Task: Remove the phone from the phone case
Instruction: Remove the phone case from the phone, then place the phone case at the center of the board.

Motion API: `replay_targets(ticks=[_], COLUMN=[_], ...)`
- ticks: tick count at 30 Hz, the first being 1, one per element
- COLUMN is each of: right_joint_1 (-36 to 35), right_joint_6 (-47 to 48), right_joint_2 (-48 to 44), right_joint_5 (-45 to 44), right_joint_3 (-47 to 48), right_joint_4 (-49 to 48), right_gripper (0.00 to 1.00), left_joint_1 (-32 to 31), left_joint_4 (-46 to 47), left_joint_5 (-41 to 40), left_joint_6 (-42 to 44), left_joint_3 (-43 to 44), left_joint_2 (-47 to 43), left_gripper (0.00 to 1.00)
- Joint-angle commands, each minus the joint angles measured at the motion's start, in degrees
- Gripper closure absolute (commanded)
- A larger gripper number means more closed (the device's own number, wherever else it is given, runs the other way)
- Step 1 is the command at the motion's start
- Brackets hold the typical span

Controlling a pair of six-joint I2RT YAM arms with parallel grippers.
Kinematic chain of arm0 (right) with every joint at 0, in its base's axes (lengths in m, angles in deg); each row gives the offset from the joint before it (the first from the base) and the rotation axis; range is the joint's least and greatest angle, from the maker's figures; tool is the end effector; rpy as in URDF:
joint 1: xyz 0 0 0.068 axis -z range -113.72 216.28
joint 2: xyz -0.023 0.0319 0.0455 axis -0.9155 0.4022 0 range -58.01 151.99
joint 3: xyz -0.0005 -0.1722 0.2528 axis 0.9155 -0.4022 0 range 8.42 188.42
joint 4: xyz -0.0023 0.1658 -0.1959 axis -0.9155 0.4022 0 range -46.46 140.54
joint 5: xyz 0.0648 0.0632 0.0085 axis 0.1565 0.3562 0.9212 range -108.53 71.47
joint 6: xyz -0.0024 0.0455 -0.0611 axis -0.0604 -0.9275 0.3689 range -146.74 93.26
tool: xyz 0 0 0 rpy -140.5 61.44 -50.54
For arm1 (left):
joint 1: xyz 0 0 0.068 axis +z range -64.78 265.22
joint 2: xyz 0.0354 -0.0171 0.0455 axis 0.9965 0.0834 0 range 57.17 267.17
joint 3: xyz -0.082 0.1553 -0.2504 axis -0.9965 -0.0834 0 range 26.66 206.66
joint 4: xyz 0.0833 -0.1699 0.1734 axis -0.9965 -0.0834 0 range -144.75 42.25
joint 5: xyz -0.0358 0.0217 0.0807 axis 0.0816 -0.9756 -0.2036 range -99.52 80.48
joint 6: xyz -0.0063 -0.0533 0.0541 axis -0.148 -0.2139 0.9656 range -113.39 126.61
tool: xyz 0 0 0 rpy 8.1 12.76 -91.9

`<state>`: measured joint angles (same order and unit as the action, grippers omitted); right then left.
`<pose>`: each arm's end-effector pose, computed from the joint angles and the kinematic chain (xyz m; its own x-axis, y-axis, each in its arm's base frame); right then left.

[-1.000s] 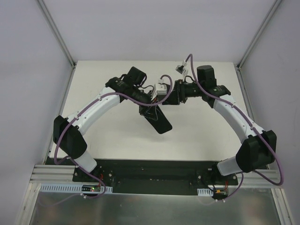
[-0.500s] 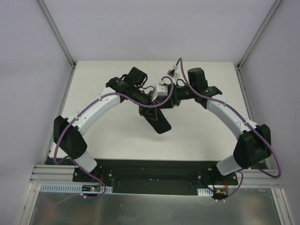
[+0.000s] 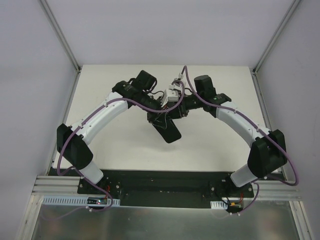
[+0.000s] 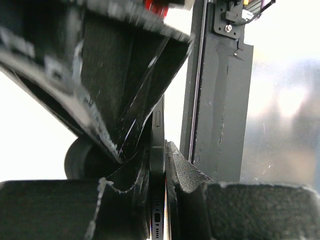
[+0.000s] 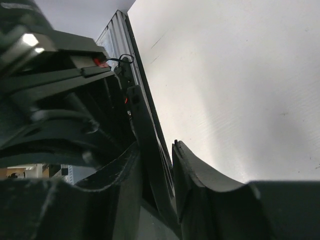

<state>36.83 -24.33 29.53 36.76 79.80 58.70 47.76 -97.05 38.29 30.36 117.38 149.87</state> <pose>0.2778 0.2178 0.3445 -0.4148 -0.2617 -0.8715 -0.9097 0.1397 0.3911 0.2482 -0.2504 0.3712 -0.2543 0.5356 -0.8053 0.9600 0.0389 -0.2773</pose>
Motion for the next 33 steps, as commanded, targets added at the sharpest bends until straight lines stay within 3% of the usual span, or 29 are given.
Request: replay_targets(ticks=[1, 3, 5, 6, 19, 22, 33], right_joint_1=[-1.2, -1.2, -0.8, -0.3, 9.5, 12.8, 20.9], right_joint_6=[0.7, 0.3, -0.3, -0.7, -3.9, -4.3, -0.1], right_joint_2=[3.0, 3.8, 4.3, 4.4, -0.5, -1.2, 1.0], right_joint_5=[-1.5, -1.1, -0.8, -1.1, -14.8, -13.4, -19.3], right_joint_3=[-0.7, -0.1, 0.5, 1.0, 0.4, 0.3, -5.6], right_joint_4=[-1.2, -1.2, -1.3, -1.2, 0.5, 1.0, 4.5], right_gripper=[0.68, 0.79, 0.97, 1.0, 1.0, 1.0, 1.0], left_joint_1=[-0.6, -0.6, -0.5, -0.4, 8.4, 10.5, 15.0], left_joint_4=[5.5, 5.5, 5.7, 5.4, 2.2, 0.7, -1.7], left_joint_5=[8.6, 9.3, 9.4, 9.2, 12.0, 11.5, -1.0], left_joint_6=[-1.6, -2.2, -2.3, -2.2, 0.6, 2.7, 9.1], left_joint_3=[4.6, 4.4, 4.0, 3.7, -0.1, -1.1, -8.9], left_joint_2=[-1.9, -2.3, -2.8, -3.2, -8.4, -9.6, -7.8], left_gripper=[1.0, 1.0, 1.0, 1.0, 1.0, 1.0, 1.0])
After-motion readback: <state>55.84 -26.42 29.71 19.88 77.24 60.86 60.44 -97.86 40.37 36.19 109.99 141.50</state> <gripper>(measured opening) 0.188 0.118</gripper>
